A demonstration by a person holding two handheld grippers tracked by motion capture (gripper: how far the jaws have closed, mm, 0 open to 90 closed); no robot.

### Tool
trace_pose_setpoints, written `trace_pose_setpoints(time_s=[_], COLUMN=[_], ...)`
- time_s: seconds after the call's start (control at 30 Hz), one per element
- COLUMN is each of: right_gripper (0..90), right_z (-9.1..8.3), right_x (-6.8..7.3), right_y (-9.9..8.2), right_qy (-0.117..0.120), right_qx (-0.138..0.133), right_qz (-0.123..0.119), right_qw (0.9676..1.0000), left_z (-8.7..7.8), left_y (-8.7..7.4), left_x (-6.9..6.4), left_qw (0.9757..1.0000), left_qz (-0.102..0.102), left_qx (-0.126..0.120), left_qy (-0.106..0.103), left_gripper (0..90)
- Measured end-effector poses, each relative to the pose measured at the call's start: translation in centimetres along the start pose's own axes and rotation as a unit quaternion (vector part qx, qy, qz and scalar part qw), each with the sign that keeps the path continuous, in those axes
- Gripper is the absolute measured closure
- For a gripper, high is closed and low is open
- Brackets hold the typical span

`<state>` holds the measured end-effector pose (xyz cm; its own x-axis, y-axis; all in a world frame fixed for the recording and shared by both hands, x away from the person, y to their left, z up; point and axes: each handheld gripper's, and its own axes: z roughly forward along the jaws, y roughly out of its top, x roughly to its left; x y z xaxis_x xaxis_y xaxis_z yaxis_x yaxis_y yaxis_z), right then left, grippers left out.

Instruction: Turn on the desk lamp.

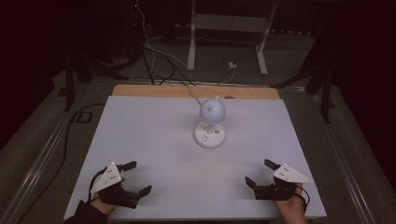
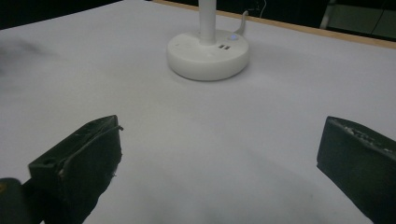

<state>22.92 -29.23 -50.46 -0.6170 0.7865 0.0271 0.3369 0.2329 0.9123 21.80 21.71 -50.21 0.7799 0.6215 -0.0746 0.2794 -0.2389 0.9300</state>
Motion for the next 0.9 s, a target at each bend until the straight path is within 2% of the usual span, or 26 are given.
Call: trace_pose_setpoints(time_s=[0.37, 0.77, 0.9], right_gripper=[0.0, 0.0, 0.0], right_z=[-0.02, -0.04, -0.14], right_x=[-0.06, 0.02, -0.04], right_y=[-0.07, 0.02, 0.04], right_qy=[-0.002, -0.001, -0.004], right_qx=[0.007, 0.014, 0.014], right_qz=[-0.004, -0.007, 0.001], right_qw=[1.0, 0.9999, 0.9999], left_z=[-0.18, -0.22, -0.26], left_y=[0.06, 0.09, 0.1], left_x=[0.15, 0.1, 0.1], left_qw=[0.9999, 0.9999, 0.9999], left_qz=[-0.013, -0.013, -0.012], left_qx=[-0.008, -0.008, -0.009], left_qy=[-0.003, -0.004, -0.004], left_gripper=[0.3, 0.3, 0.4])
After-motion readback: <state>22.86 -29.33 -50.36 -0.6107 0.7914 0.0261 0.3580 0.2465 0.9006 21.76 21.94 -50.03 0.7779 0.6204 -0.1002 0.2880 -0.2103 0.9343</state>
